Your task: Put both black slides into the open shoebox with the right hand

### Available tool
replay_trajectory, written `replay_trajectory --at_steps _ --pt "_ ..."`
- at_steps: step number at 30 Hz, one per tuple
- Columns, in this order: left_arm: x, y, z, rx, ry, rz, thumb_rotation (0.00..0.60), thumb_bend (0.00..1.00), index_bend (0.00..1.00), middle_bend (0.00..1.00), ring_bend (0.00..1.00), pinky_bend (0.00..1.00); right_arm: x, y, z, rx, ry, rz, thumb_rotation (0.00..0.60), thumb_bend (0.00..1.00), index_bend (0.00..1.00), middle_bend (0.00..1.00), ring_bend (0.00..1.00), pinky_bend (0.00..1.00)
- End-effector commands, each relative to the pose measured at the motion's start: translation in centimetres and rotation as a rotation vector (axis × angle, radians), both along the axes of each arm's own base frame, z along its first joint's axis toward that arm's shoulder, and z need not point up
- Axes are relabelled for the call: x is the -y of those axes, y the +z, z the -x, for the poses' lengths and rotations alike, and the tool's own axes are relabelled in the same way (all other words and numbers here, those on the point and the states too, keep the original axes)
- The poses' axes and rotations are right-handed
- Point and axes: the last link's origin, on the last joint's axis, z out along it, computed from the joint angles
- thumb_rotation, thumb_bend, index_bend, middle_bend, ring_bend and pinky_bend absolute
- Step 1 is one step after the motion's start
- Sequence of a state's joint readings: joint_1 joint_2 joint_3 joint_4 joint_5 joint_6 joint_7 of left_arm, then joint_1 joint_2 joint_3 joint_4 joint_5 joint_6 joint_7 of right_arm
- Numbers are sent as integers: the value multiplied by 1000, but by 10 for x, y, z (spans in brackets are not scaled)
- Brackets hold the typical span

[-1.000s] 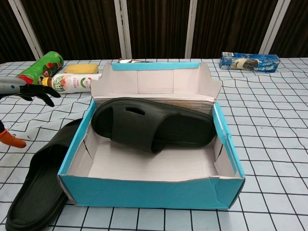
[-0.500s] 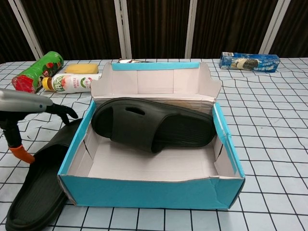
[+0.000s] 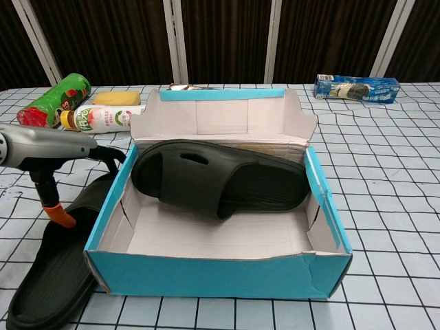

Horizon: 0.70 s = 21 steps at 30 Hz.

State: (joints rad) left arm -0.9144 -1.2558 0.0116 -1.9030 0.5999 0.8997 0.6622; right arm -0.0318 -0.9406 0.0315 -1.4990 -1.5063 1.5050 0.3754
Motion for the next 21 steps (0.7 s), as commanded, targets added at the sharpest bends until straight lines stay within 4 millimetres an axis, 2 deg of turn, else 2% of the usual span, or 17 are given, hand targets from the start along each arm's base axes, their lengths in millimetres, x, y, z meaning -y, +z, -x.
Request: replay_trajectory --at_steps 1,12,21 --pt "-2 1 0 -3 -5 -6 600 222 71 129 0 63 0 -1 0 -1 0 -3 600 348 105 69 46 0" --pt "-3 -8 5 -49 -13 17 600 224 77 160 0 63 0 -1 0 -2 -9 -12 600 349 105 69 46 0" --pt "-4 -12 8 -69 -20 15 600 234 142 228 0 64 0 -1 0 -1 -10 -16 600 349 105 69 47 0"
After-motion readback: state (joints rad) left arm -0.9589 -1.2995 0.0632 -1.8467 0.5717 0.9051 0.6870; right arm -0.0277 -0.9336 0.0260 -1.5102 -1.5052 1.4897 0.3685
